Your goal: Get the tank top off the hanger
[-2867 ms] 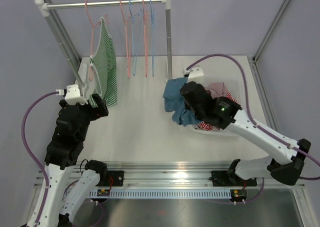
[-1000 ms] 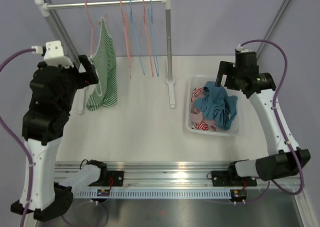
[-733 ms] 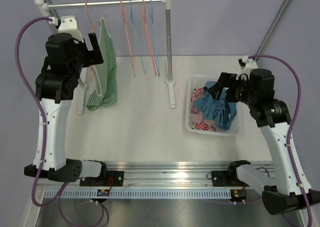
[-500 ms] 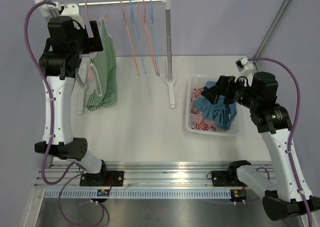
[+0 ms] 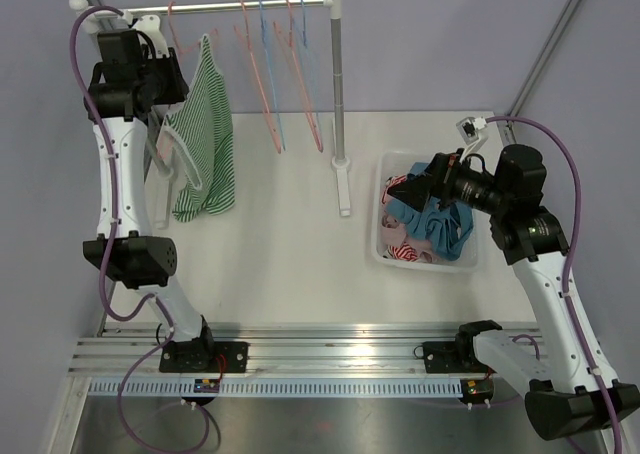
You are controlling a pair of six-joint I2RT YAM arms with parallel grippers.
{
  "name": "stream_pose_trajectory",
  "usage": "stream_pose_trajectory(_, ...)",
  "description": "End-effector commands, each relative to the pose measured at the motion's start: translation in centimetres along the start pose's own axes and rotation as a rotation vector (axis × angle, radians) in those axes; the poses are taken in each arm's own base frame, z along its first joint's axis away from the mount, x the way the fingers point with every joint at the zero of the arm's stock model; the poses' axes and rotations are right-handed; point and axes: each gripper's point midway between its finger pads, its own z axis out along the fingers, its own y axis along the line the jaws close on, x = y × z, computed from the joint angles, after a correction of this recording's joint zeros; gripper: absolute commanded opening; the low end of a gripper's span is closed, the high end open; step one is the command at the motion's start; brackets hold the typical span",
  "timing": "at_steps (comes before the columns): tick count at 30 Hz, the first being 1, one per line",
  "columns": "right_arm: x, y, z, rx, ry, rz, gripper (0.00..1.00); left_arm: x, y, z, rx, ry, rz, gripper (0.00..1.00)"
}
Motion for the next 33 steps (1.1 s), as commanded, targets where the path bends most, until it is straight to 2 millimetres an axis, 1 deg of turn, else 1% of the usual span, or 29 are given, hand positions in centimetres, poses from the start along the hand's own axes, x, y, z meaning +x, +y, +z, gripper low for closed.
stream_pose_trajectory(1,-1.0,1.5,0.4,-0.083,-0.018,-0.012,1.0,-2.4,-2.0,0.0,0.11,-0.08,0.031,0.23)
stream_pose_trajectory(3,-1.1,1.5,0.3,-0.082,-0.022,-0.013,0.99,-2.7,-1.9,0.0,0.108,-0.089,0.02,0.12)
stream_pose_trajectory(5,-1.0,1.5,0.5,-0.085,-0.023,-0.01,0.99,-3.2,-2.1,-0.4,0.109,-0.109,0.012,0.07)
stream_pose_trajectory(6,-0.9,1.4,0.5,-0.083,-0.02,-0.006,1.0,-3.4,-2.2,-0.6,0.106,-0.118,0.006,0.0)
stream_pose_trajectory(8,-0.8,1.3,0.6,-0.083,-0.017,-0.002,1.0,-3.9,-2.4,-1.1,0.113,-0.138,-0.003,0.0)
stream_pose_trajectory(9,-0.7,1.2,0.6,-0.082,-0.015,0.001,0.99,-4.4,-2.5,-1.8,0.114,-0.155,-0.006,0.0)
stream_pose_trajectory(12,-0.6,1.2,0.6,-0.084,-0.011,0.003,1.0,-5.1,-3.0,-2.6,0.131,-0.186,-0.019,0.0)
stream_pose_trajectory(16,-0.5,1.2,0.6,-0.087,-0.007,-0.001,1.0,-6.3,-3.7,-4.5,0.15,-0.229,-0.028,0.0)
stream_pose_trajectory(22,-0.6,1.4,0.4,-0.088,-0.011,-0.012,0.99,-7.2,-5.0,-6.8,0.194,-0.263,-0.033,0.0)
stream_pose_trajectory(23,-0.7,1.5,0.4,-0.09,-0.012,-0.015,1.0,-7.4,-5.1,-7.7,0.199,-0.271,-0.033,0.0)
stream_pose_trajectory(25,-0.9,1.7,0.3,-0.09,-0.018,-0.021,0.99,-7.4,-5.7,-8.5,0.209,-0.276,-0.03,0.0)
stream_pose_trajectory(27,-1.1,1.8,0.2,-0.09,-0.021,-0.027,1.0,-7.6,-6.4,-10.0,0.231,-0.289,-0.036,0.0)
stream_pose_trajectory(28,-1.2,1.9,0.2,-0.088,-0.022,-0.03,0.99,-7.3,-6.5,-10.5,0.233,-0.277,-0.048,0.0)
stream_pose_trajectory(29,-1.3,1.9,0.2,-0.087,-0.024,-0.032,0.99,-7.3,-6.8,-11.6,0.236,-0.282,-0.064,0.0)
stream_pose_trajectory(31,-1.6,2.1,0.2,-0.092,-0.026,-0.035,0.99,-5.9,-7.2,-11.9,0.245,-0.239,-0.092,0.0)
stream_pose_trajectory(32,-1.7,2.2,0.2,-0.099,-0.026,-0.035,0.99,-5.3,-7.7,-12.3,0.266,-0.224,-0.118,0.0)
stream_pose_trajectory(33,-1.7,2.3,0.3,-0.11,-0.021,-0.011,1.0,-5.2,-8.1,-13.9,0.279,-0.239,-0.124,0.0)
